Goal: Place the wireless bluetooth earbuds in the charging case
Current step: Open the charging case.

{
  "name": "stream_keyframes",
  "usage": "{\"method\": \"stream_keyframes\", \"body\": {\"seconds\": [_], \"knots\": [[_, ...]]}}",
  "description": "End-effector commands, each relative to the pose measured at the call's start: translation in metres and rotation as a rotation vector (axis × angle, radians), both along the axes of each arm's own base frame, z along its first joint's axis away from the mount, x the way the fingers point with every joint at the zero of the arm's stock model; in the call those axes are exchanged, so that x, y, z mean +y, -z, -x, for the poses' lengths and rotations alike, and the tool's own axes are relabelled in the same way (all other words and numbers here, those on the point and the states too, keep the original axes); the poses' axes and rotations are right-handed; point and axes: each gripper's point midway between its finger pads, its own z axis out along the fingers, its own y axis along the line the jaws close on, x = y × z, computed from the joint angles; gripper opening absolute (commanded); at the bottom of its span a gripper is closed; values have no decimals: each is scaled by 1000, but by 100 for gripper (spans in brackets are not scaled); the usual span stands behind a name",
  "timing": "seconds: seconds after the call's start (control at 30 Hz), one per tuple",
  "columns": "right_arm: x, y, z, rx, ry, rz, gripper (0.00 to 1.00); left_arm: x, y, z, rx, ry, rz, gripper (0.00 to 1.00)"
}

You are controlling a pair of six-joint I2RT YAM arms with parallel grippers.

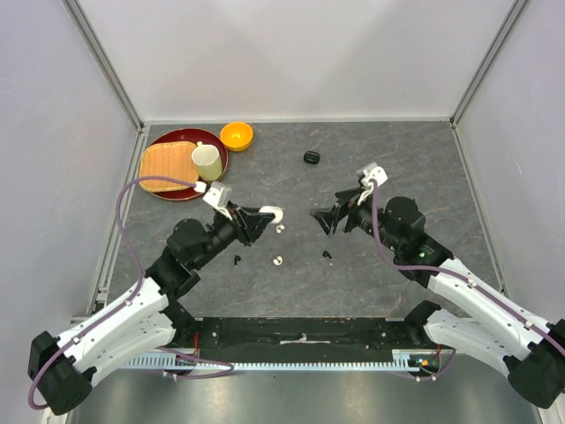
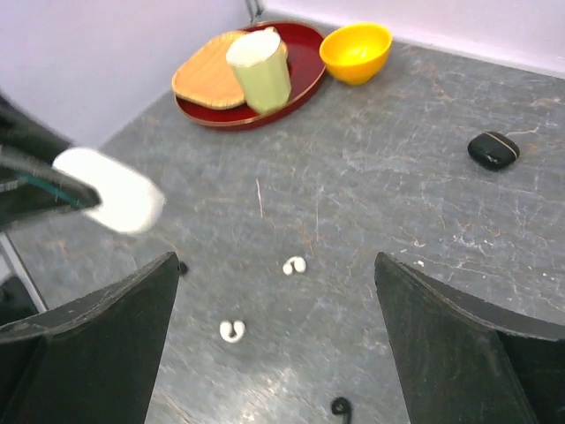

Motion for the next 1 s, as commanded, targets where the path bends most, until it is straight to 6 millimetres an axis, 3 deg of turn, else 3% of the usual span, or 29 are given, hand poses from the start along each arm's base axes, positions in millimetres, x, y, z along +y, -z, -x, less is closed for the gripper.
{"method": "stream_keyframes", "body": {"seconds": [0.0, 0.07, 0.27, 0.43, 0.67, 0.97], "knots": [[-4, -46, -7, 77, 104, -230, 98, 24, -44, -1, -308, -88, 58, 2], [2, -56, -7, 115, 91, -293, 98, 26, -52, 6, -387, -73, 76, 2], [46, -70, 6, 317, -101, -402, 98, 22, -74, 25, -555, -3, 142, 2], [68, -84, 20, 398, -259, -534, 98, 11, -75, 29, -598, 55, 145, 2], [78, -84, 20, 555, -278, -650, 98, 1, -73, 28, -627, 93, 141, 2], [63, -62, 12, 821, -130, -923, 98, 5, -81, 11, -685, 9, 117, 2]]}}
